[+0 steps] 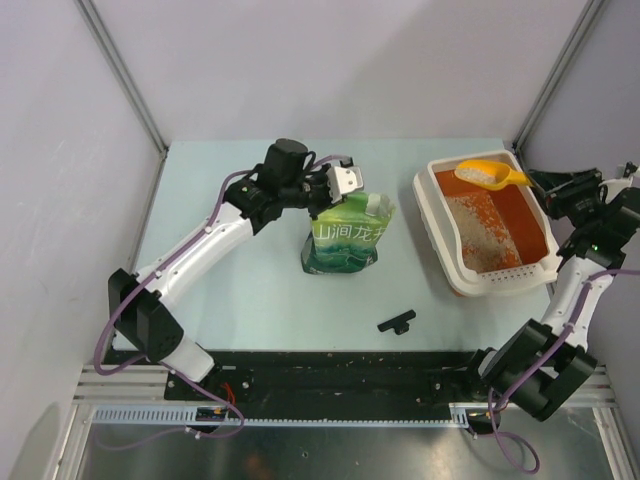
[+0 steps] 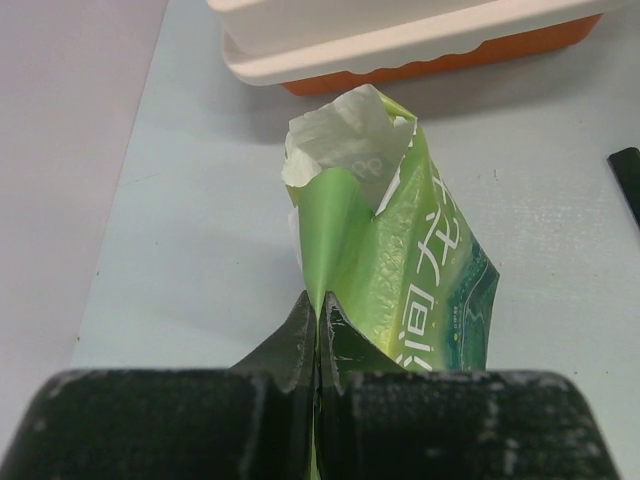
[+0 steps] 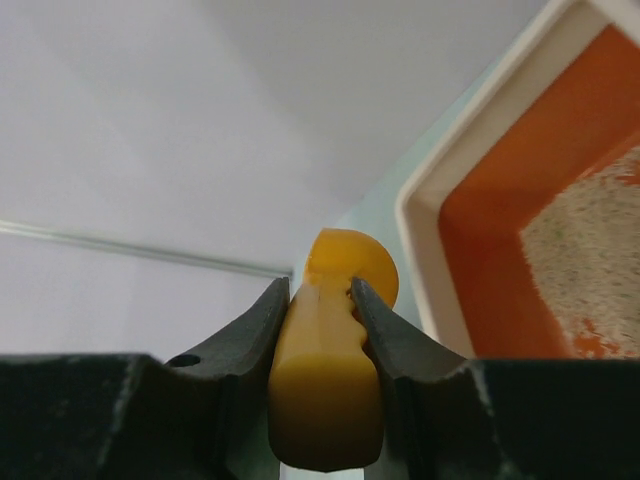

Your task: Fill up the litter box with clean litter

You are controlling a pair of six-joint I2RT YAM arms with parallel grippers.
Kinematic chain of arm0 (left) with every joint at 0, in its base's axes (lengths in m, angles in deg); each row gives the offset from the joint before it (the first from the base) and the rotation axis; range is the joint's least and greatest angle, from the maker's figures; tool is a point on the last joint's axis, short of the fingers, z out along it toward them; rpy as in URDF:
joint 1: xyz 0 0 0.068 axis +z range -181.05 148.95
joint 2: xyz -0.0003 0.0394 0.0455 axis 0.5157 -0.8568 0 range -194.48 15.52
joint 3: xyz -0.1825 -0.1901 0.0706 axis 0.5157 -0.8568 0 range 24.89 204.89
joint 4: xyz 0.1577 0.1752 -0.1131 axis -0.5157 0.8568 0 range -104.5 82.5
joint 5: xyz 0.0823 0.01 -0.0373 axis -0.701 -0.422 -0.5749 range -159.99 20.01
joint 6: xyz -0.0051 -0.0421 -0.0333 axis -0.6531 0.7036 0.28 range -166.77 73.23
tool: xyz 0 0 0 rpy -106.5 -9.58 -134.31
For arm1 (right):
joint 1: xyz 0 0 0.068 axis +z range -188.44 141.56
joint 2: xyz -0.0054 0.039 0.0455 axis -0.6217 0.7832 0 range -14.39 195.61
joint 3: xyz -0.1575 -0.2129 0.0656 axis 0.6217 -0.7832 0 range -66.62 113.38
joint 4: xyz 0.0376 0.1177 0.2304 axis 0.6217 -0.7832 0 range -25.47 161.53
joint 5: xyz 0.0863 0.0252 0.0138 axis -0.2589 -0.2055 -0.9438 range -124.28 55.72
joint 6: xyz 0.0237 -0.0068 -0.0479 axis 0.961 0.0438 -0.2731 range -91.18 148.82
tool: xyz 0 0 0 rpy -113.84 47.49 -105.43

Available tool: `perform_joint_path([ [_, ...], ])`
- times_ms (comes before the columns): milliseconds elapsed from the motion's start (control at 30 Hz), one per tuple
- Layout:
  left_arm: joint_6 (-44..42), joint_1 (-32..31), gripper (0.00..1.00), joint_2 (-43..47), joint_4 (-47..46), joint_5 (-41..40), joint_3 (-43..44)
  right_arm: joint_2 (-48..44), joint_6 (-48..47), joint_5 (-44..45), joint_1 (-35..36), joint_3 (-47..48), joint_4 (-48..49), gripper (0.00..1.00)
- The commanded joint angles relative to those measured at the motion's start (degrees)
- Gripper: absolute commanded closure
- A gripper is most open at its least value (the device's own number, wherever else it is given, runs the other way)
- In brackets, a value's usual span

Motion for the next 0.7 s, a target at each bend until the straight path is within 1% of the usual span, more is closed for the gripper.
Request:
perform_joint_path([
  [0,-0.50,-0.82,0.97,1.30,-3.78,6.01,0.10,-2.68,-11.12,9.67,-0.77,-0.28,-11.54,1.00],
  [67,-0.50,-0.82,0.96,1.56,-3.78,6.98,-0.43,-4.17,-14.29,12.31,-0.68,-0.28,-14.61,1.00],
  [167,-0.32,-0.82,0.96,1.83,-3.78,8.20,-0.96,-6.53,-21.49,19.07,-0.59,-0.20,-18.91,1.00],
  [333,-0.06,-0.82,0.94,2.00,-3.69,10.14,-1.49,-8.83,-28.09,26.38,-0.59,0.94,-24.99,1.00],
  [433,-0.23,-0.82,0.93,2.18,-3.69,11.55,-2.19,-10.41,-31.09,32.17,-0.68,4.36,-33.92,1.00],
  [533,-0.41,-0.74,0.92,2.70,-3.78,11.82,-3.06,-12.08,-33.82,37.10,-1.20,6.83,-38.60,1.00],
  [667,-0.67,-0.74,0.92,3.49,-3.69,10.68,-4.21,-11.83,-35.58,40.88,-1.29,8.41,-39.33,1.00],
])
